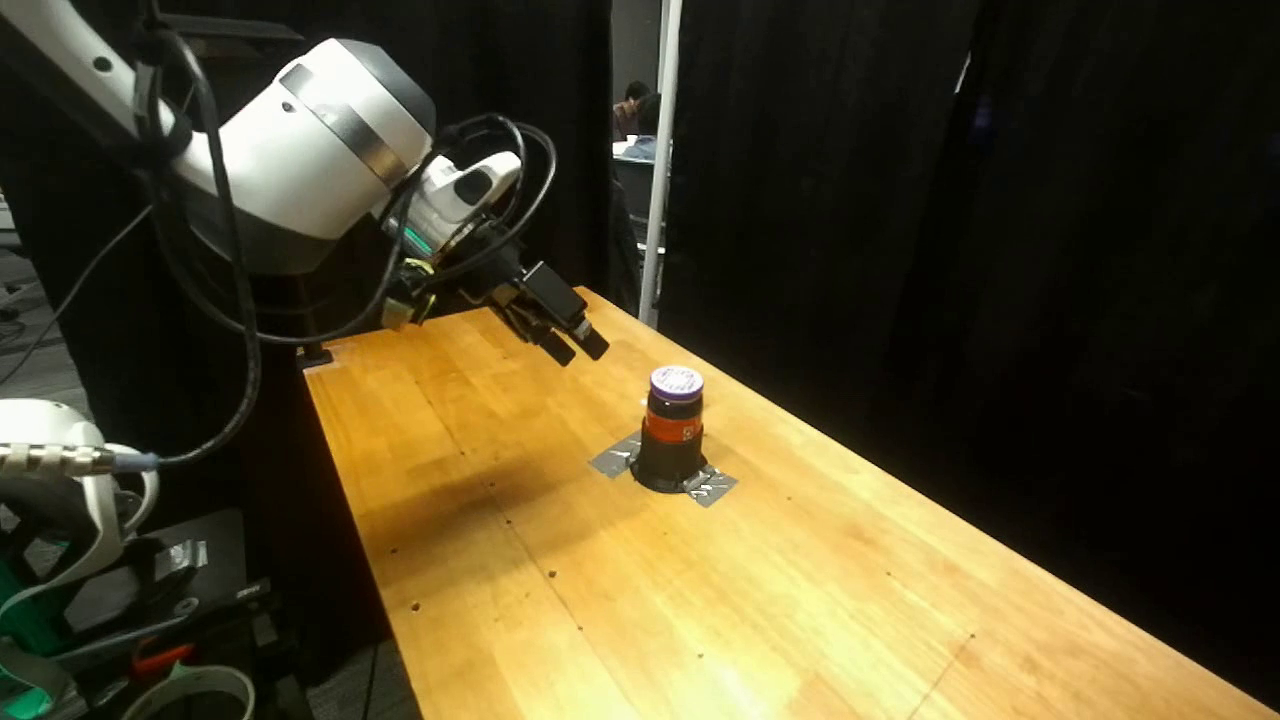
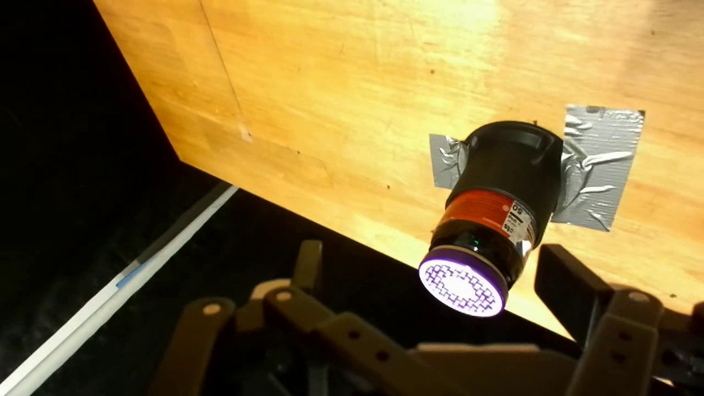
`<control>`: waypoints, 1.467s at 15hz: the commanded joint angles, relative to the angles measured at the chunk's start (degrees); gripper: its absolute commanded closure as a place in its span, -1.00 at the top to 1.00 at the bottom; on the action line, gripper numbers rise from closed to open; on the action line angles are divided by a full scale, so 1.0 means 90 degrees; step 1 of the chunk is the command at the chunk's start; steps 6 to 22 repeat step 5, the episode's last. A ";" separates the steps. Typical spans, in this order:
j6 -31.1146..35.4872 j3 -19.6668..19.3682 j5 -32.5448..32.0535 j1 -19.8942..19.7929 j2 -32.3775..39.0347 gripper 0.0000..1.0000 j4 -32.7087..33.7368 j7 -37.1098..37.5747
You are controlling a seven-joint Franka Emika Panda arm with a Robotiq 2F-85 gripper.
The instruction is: Put the rubber bung around the neck of the brown bottle
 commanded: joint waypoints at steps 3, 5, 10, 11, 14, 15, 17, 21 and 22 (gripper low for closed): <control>-0.0337 0.0009 0.2913 0.0051 -0.0482 1.00 0.0617 -0.2564; -0.0259 0.0012 0.2765 -0.0002 -0.0290 1.00 0.0584 -0.2234; -0.0259 0.0012 0.2765 -0.0002 -0.0290 1.00 0.0584 -0.2234; -0.0259 0.0012 0.2765 -0.0002 -0.0290 1.00 0.0584 -0.2234; -0.0259 0.0012 0.2765 -0.0002 -0.0290 1.00 0.0584 -0.2234; -0.0259 0.0012 0.2765 -0.0002 -0.0290 1.00 0.0584 -0.2234; -0.0259 0.0012 0.2765 -0.0002 -0.0290 1.00 0.0584 -0.2234; -0.0259 0.0012 0.2765 -0.0002 -0.0290 1.00 0.0584 -0.2234; -0.0259 0.0012 0.2765 -0.0002 -0.0290 1.00 0.0584 -0.2234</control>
